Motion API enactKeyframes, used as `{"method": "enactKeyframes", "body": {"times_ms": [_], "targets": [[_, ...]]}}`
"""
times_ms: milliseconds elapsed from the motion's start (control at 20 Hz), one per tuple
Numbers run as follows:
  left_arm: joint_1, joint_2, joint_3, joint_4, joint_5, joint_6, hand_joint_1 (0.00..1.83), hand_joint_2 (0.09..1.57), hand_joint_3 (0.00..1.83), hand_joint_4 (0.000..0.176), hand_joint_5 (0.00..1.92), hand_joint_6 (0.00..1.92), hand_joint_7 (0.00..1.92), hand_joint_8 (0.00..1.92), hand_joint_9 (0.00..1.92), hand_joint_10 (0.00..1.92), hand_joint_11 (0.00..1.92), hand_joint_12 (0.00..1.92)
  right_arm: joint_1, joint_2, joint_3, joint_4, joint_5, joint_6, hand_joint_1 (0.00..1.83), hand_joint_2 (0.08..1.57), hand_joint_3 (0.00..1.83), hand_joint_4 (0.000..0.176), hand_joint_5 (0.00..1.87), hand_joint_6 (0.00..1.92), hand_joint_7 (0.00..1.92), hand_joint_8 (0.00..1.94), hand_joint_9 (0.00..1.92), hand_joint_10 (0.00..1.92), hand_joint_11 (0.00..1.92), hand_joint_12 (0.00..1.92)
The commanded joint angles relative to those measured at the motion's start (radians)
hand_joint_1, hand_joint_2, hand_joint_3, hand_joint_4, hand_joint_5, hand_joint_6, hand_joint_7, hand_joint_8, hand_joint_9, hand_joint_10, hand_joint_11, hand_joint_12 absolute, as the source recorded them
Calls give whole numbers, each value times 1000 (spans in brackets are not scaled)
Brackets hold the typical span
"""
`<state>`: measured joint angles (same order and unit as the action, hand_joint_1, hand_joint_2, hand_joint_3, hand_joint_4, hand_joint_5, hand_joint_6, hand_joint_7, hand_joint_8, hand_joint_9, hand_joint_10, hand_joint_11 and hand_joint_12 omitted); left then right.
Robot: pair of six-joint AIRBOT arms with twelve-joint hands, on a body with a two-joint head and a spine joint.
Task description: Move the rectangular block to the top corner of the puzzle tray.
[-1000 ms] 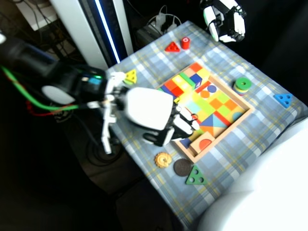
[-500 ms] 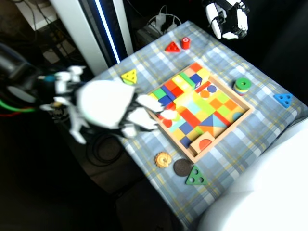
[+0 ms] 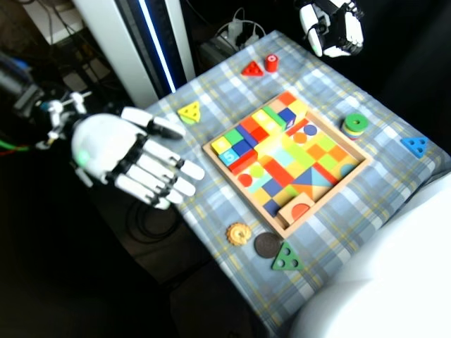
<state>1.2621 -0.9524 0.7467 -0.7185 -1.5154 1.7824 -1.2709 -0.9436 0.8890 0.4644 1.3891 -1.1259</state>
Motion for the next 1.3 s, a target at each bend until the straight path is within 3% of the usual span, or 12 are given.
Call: {"method": "enactKeyframes", "body": {"times_ms": [0,100,200,250,400,450,500,700,850,1100,1150,1250], "targets": [[-3,7,-2,43,-126,-6,537,1291,0,18,523,446,537,386,329,653,4,1340,1,-4,-8,0,163,-14,0,1190,0,24,187,6,159,2,104,16,0,293],[-2,8,-9,52,-139,-5,429,1314,1,0,542,111,529,58,282,440,0,1271,-27,-12,-34,37,229,-13,0,1153,0,35,189,2,154,4,90,2,0,83],[-1,12,-16,64,-148,-5,370,1327,2,0,501,35,467,4,253,374,0,1293,-55,-16,-55,66,276,-13,0,1149,0,42,215,6,167,5,78,4,0,13],[-1,17,-18,66,-150,-5,375,1363,7,0,475,9,446,0,262,316,0,1312,-68,-16,-64,78,294,-13,0,1129,0,75,244,13,173,4,90,9,34,17],[6,20,-20,63,-158,-5,427,1371,7,0,467,2,428,0,243,294,0,1293,-84,-22,-79,103,330,-16,0,1126,0,71,251,10,177,4,101,10,70,37],[10,19,-20,56,-157,-5,442,1386,13,0,472,4,422,0,234,292,0,1294,-92,-29,-80,116,336,-31,0,1139,0,58,259,11,187,7,119,16,86,49],[10,17,-17,53,-146,-5,446,1393,16,0,472,4,418,0,226,290,0,1293,-92,-33,-84,122,335,-62,0,1145,0,56,262,3,198,1,138,3,16,286],[10,10,-14,54,-128,-5,442,1372,0,0,483,3,437,2,168,536,0,1401,-92,-40,-103,140,343,-124,0,1174,17,0,283,2,231,3,160,5,0,494],[14,8,-17,51,-148,-5,388,1379,0,0,461,1,432,0,159,538,0,1357,-92,-48,-106,149,372,-124,0,1146,0,27,297,1,242,3,175,6,0,558],[14,-21,14,33,-151,-5,448,1376,0,0,479,7,455,6,173,550,0,1408,-85,-63,-108,149,372,-126,0,1207,10,2,309,2,263,4,210,9,0,719],[14,-23,14,36,-157,-5,503,1375,0,0,482,7,454,5,180,560,0,1422,-85,-65,-108,149,372,-126,0,1185,0,24,314,3,281,9,217,11,0,729],[14,-23,12,42,-163,-5,525,1369,0,0,477,4,452,2,172,579,0,1454,-82,-67,-109,149,373,-126,0,1173,0,36,314,0,283,1,231,9,0,775]]}}
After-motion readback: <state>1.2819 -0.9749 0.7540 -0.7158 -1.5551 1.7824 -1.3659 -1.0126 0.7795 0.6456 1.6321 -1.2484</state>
